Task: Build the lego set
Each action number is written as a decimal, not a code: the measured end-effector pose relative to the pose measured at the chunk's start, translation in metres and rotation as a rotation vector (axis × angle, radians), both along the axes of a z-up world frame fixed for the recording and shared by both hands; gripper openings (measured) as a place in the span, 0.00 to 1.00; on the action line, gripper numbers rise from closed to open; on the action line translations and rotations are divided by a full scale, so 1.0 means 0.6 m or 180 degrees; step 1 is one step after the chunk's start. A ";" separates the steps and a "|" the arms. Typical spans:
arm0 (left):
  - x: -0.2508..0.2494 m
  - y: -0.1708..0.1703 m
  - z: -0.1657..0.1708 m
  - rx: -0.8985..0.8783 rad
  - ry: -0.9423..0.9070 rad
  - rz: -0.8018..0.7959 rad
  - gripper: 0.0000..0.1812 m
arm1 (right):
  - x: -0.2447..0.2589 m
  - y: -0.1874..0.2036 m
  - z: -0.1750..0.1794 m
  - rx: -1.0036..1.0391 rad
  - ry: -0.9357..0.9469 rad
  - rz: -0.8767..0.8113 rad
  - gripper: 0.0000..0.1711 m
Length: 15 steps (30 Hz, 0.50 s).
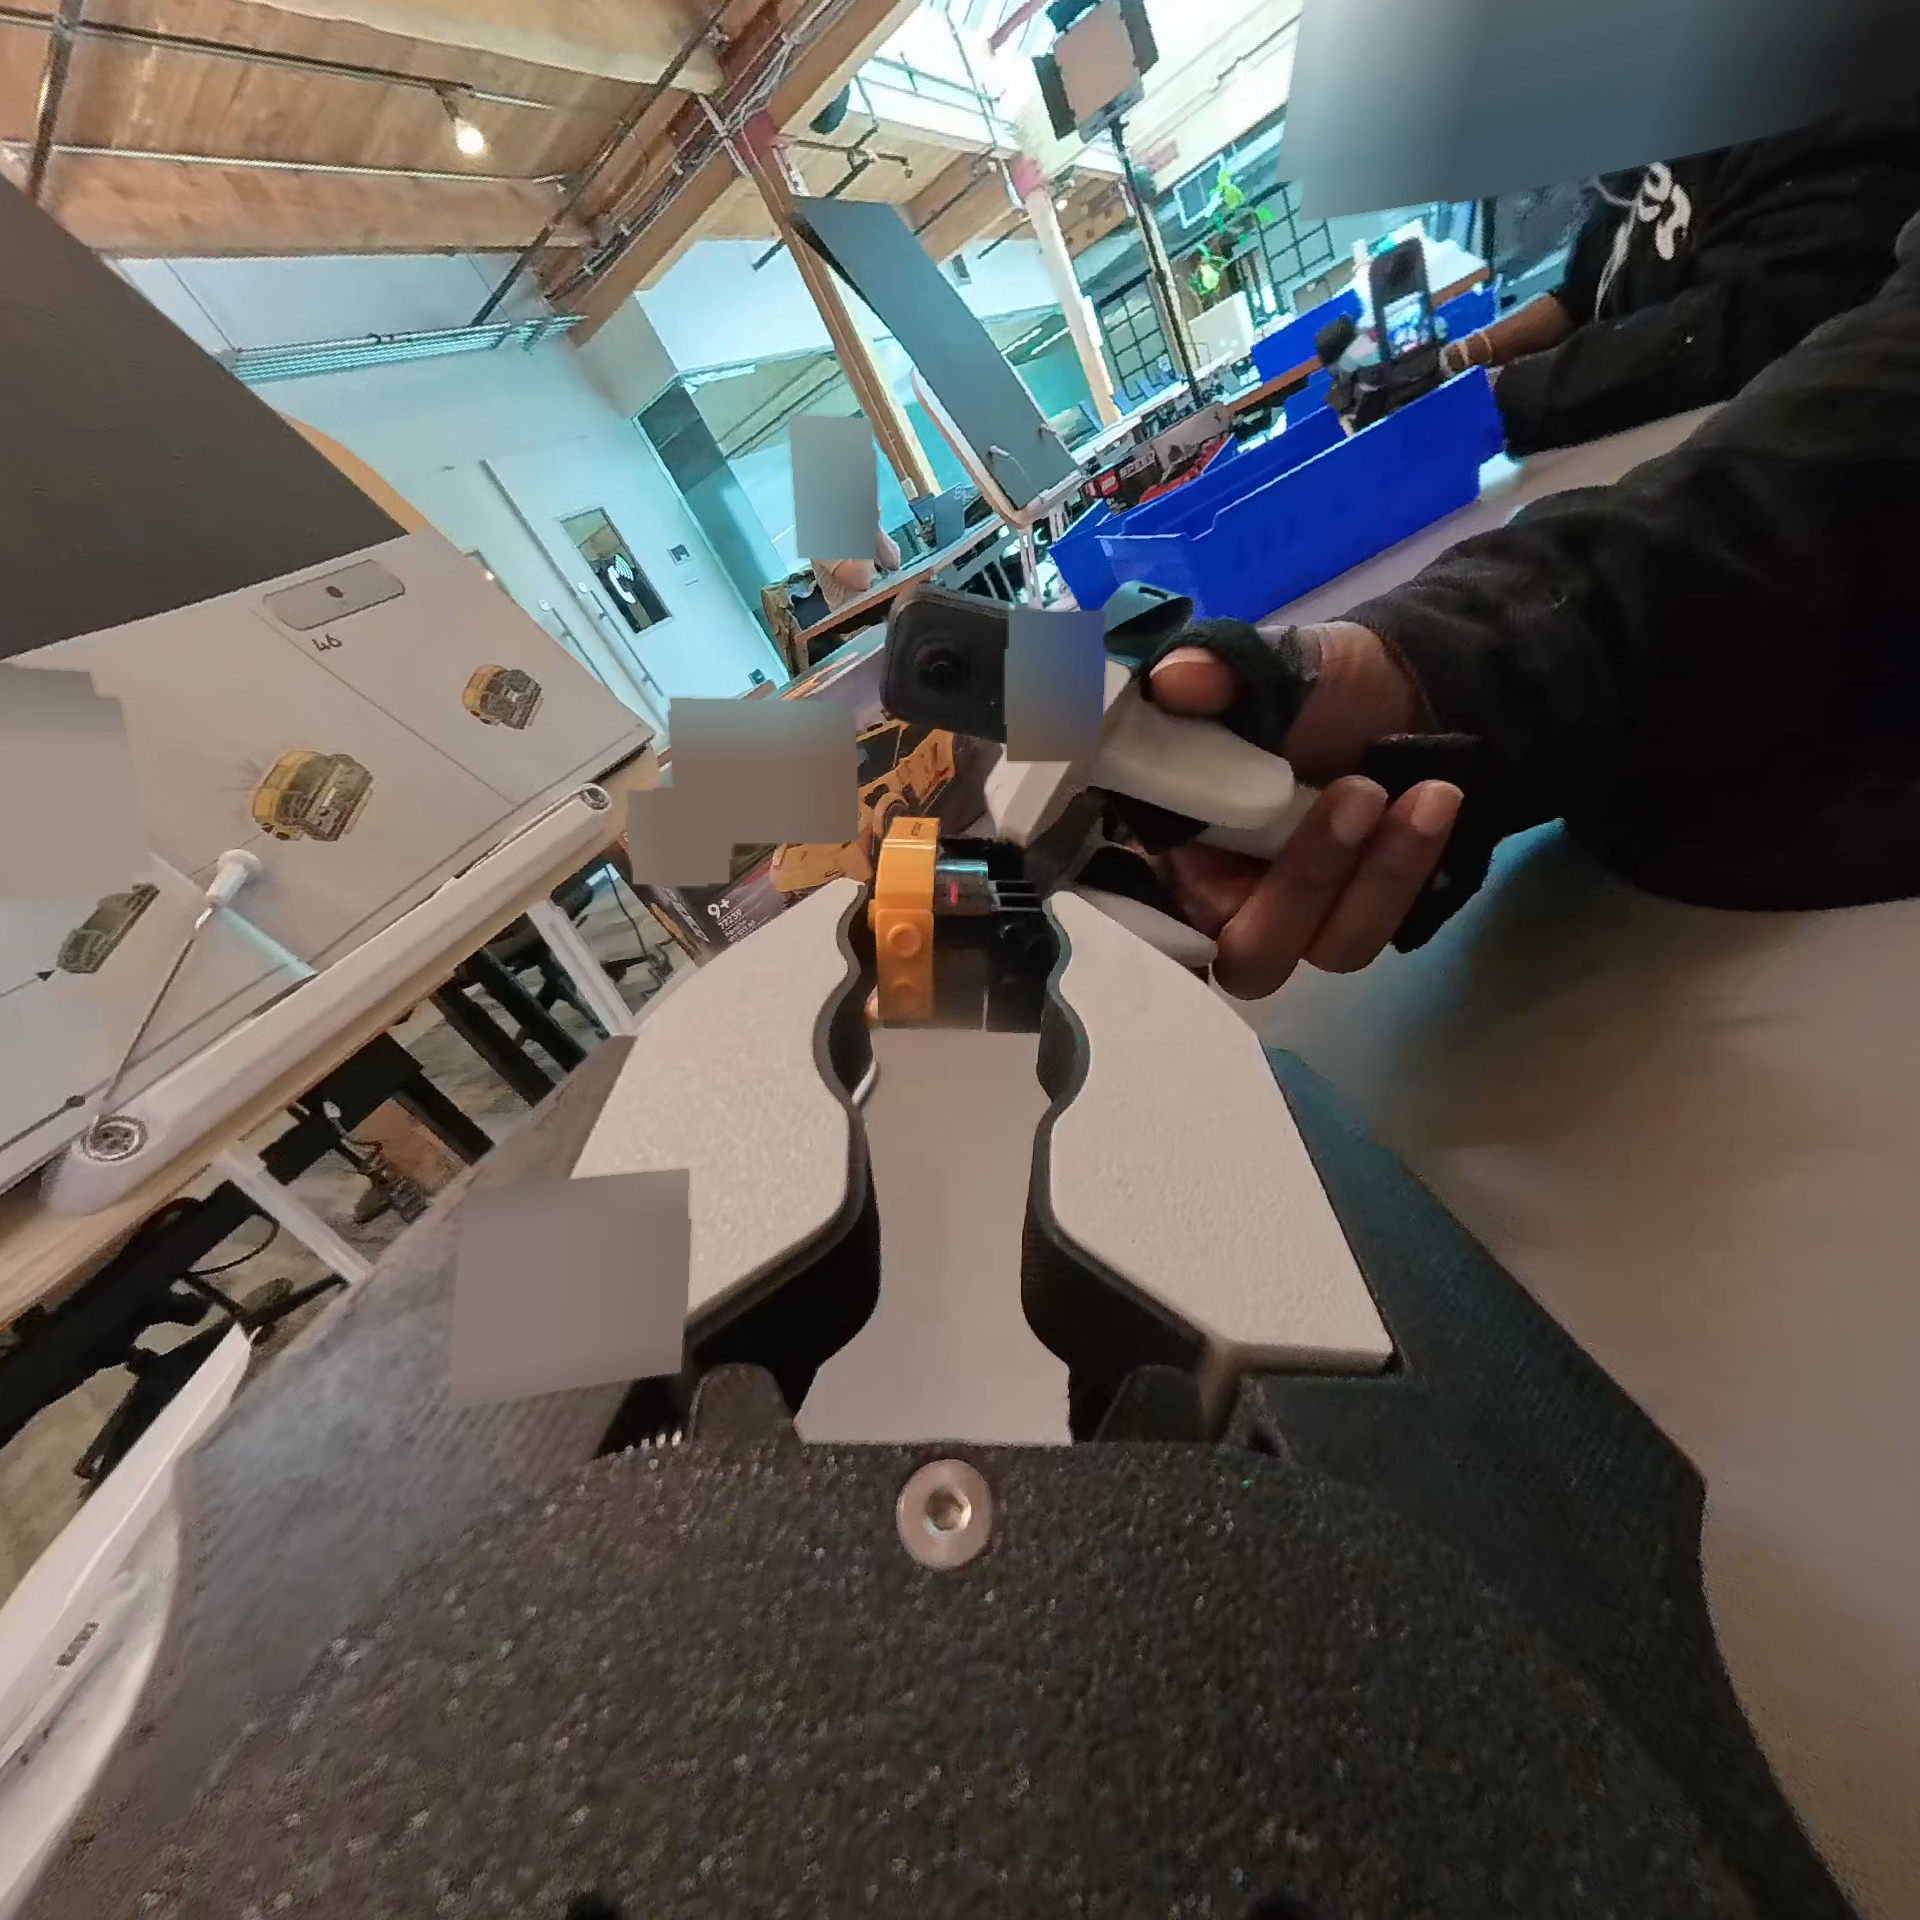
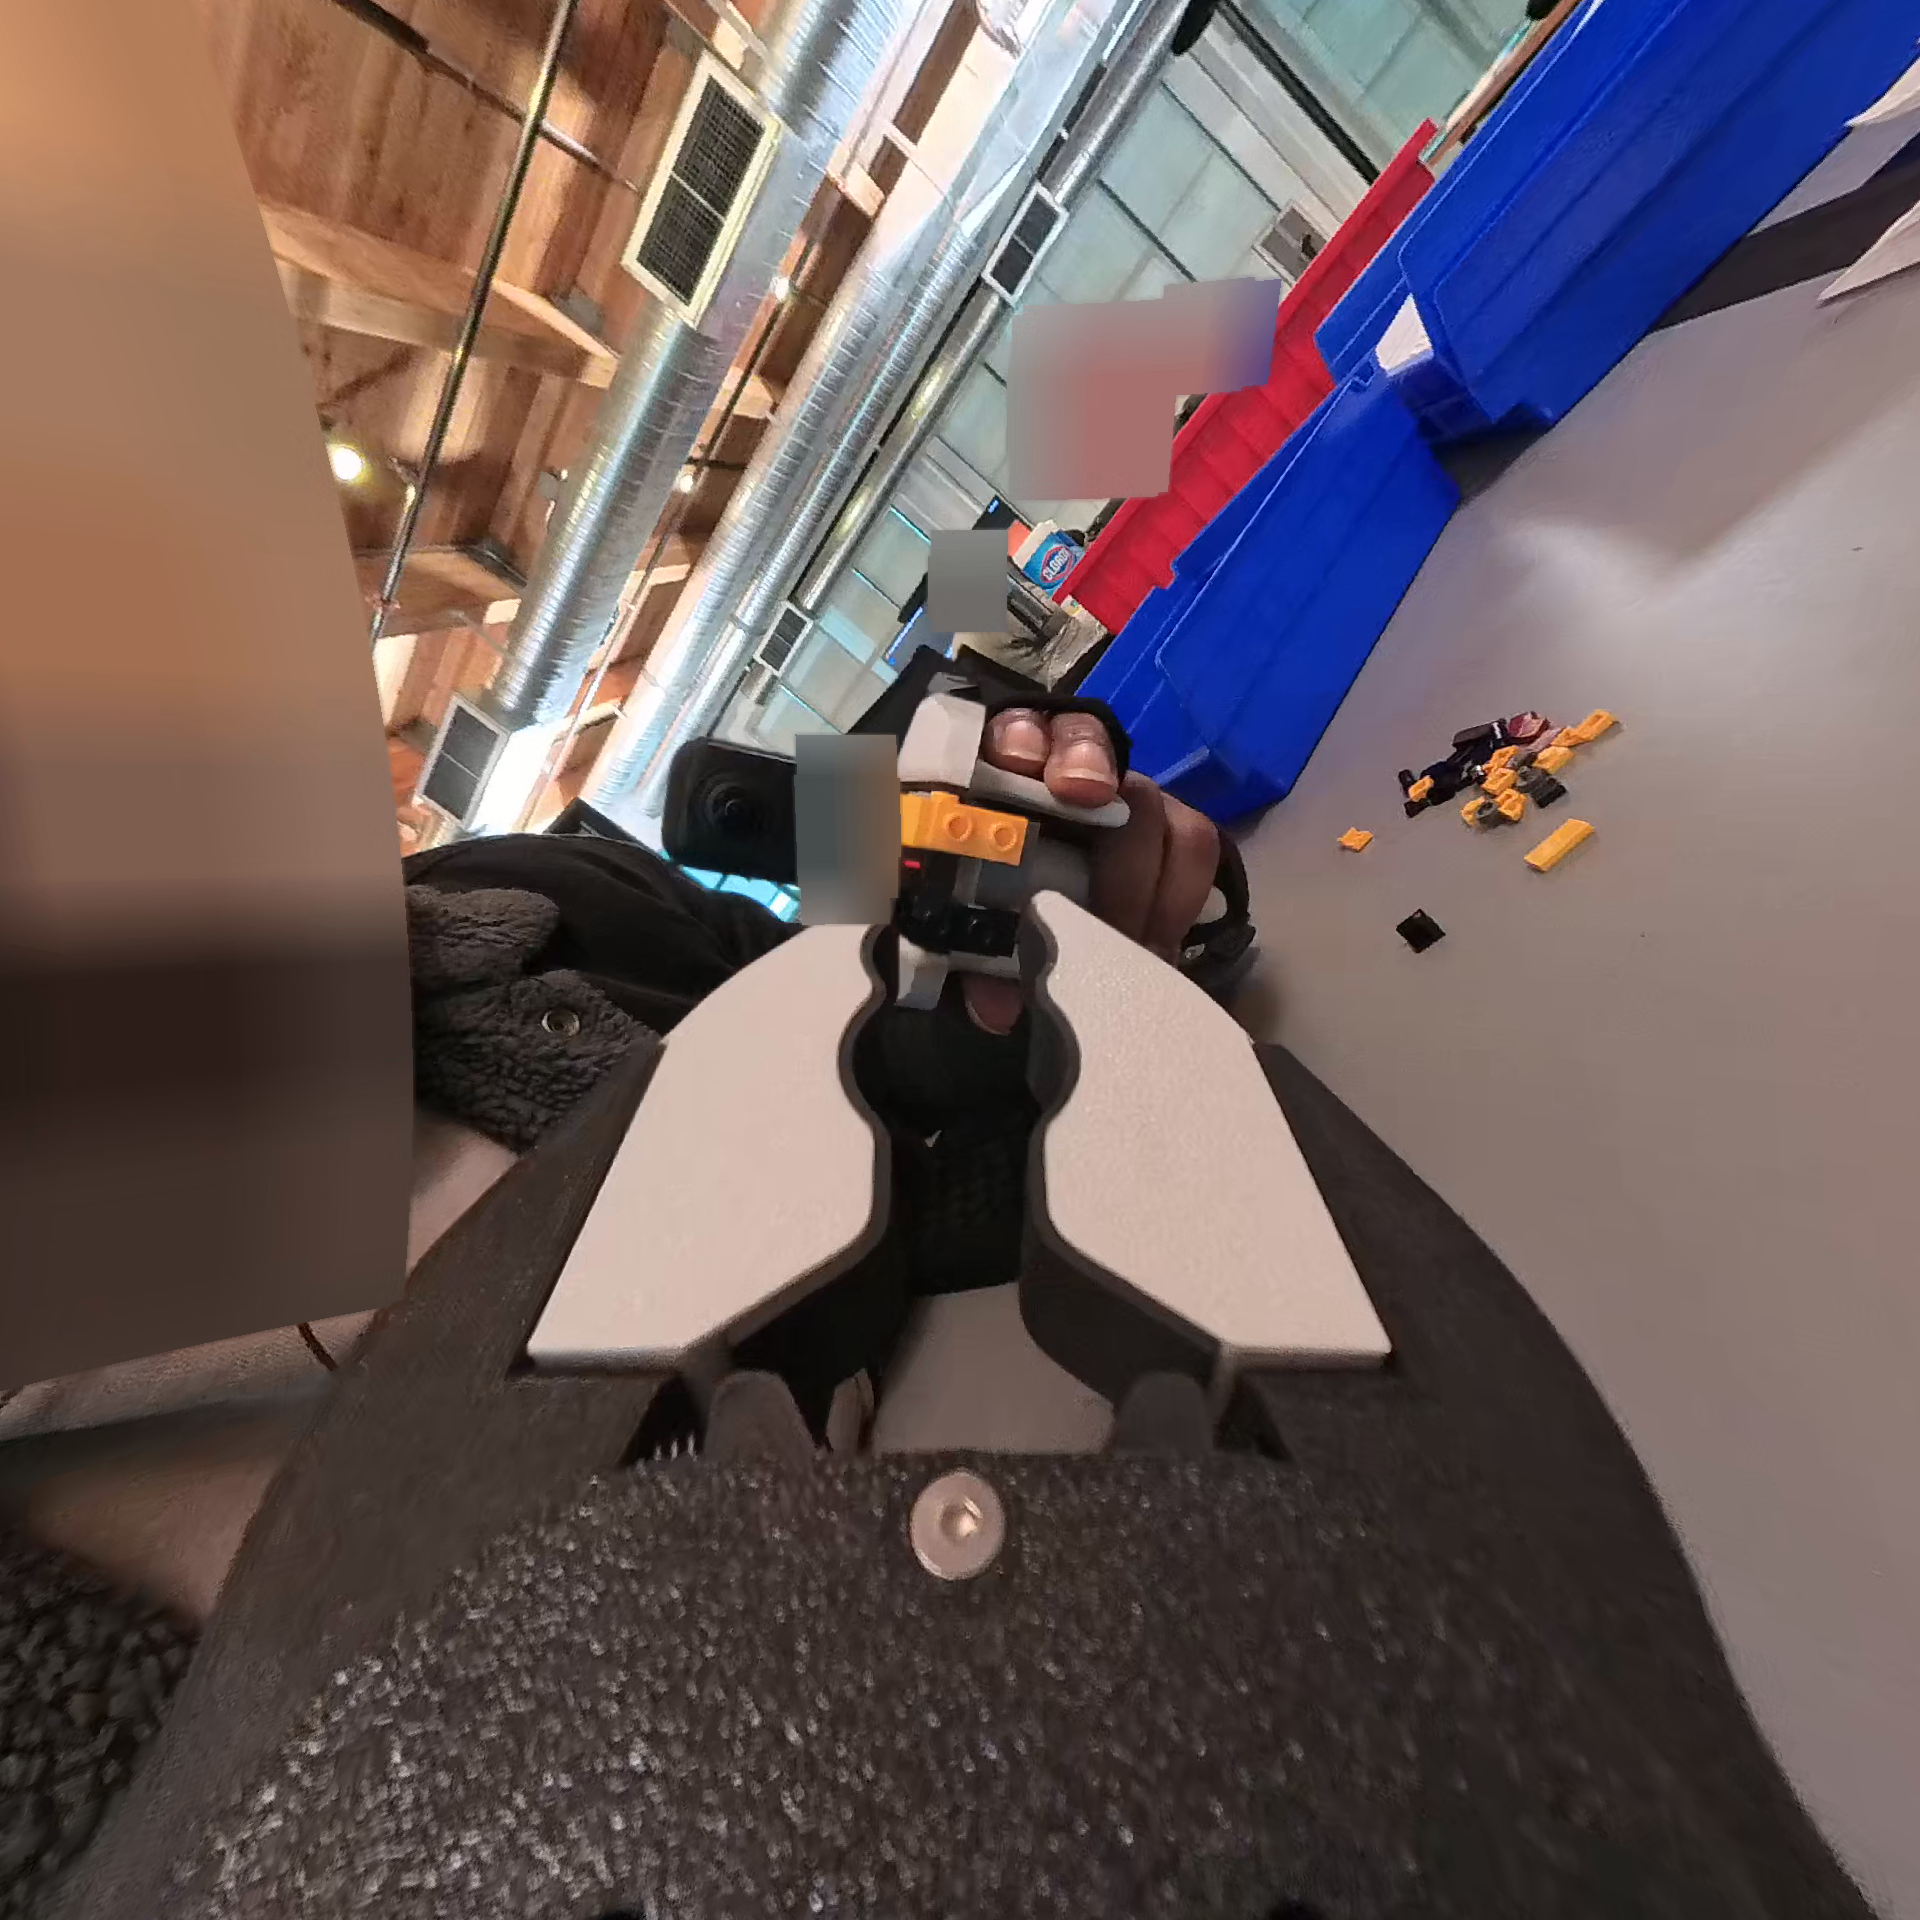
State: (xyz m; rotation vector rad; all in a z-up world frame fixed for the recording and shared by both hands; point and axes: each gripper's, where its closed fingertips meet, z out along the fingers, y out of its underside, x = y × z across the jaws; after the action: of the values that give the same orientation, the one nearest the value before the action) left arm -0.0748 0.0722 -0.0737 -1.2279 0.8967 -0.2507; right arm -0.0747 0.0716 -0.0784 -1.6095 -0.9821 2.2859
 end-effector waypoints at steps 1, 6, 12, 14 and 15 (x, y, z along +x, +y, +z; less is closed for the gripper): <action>0.002 -0.001 -0.001 0.0014 0.0028 -0.0003 0.16 | 0.000 0.000 0.000 -0.0041 0.0003 0.0012 0.13; 0.004 -0.004 0.001 0.0087 0.0085 0.0014 0.16 | 0.001 -0.003 0.002 -0.0035 0.0028 0.0032 0.12; 0.005 -0.006 0.005 0.0133 0.0099 0.0008 0.16 | 0.001 -0.005 0.004 0.0153 0.0060 -0.0035 0.12; 0.005 -0.007 0.006 0.0133 0.0085 -0.0010 0.16 | 0.001 -0.007 0.005 0.0153 0.0069 -0.0028 0.12; 0.005 -0.008 0.006 0.0129 0.0080 -0.0026 0.16 | 0.002 -0.008 0.005 0.0155 0.0072 -0.0008 0.12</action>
State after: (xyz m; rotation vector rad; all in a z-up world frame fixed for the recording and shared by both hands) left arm -0.0715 0.0672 -0.0699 -1.1925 0.9245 -0.2230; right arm -0.0737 0.0669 -0.0755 -1.5615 -1.0214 2.2556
